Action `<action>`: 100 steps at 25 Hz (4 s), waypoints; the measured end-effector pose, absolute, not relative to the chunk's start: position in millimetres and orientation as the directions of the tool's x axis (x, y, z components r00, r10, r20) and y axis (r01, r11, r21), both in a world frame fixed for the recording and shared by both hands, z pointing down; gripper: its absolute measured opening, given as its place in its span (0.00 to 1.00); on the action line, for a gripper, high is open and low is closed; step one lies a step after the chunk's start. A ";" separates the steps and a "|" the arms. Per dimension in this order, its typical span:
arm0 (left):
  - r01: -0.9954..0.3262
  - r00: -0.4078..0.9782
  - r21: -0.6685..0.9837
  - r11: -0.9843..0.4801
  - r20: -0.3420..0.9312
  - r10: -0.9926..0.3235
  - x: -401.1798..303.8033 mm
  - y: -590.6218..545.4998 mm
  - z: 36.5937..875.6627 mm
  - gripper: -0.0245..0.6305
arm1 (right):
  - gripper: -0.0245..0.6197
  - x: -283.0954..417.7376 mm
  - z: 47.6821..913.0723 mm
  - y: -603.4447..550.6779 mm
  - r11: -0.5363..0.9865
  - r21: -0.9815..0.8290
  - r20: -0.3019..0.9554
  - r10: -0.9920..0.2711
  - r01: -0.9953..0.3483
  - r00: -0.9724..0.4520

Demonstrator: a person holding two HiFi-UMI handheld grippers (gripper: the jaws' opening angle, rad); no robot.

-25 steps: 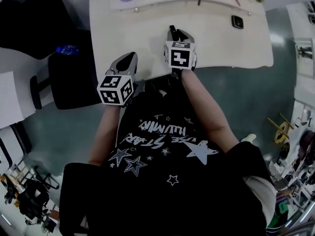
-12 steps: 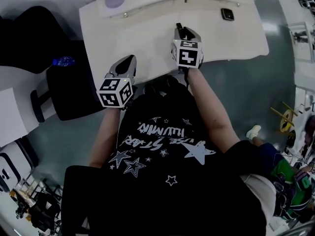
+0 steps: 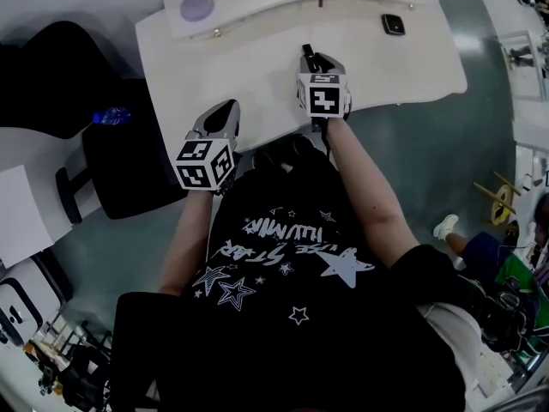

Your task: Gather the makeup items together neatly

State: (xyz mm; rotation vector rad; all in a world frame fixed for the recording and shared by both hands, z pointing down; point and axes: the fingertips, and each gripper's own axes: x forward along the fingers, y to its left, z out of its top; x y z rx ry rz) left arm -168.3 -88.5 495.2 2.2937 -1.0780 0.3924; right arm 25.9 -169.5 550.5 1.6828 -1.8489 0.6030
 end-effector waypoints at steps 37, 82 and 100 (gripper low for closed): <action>-0.895 0.441 0.299 -0.331 0.478 -0.759 -41.0 -158.4 469.6 0.04 | 0.71 282.9 542.9 -240.2 0.005 -0.037 0.699 -0.715 -0.999 -0.029; -0.869 0.492 0.335 -0.365 0.494 -0.716 -85.2 -143.3 475.4 0.04 | 0.60 186.1 524.5 -212.8 0.061 -0.045 0.699 -0.711 -0.997 -0.075; -0.818 0.573 0.396 -0.417 0.489 -0.658 -137.2 -150.1 496.5 0.04 | 0.60 90.0 555.6 -188.1 0.182 -0.061 0.745 -0.646 -0.981 -0.166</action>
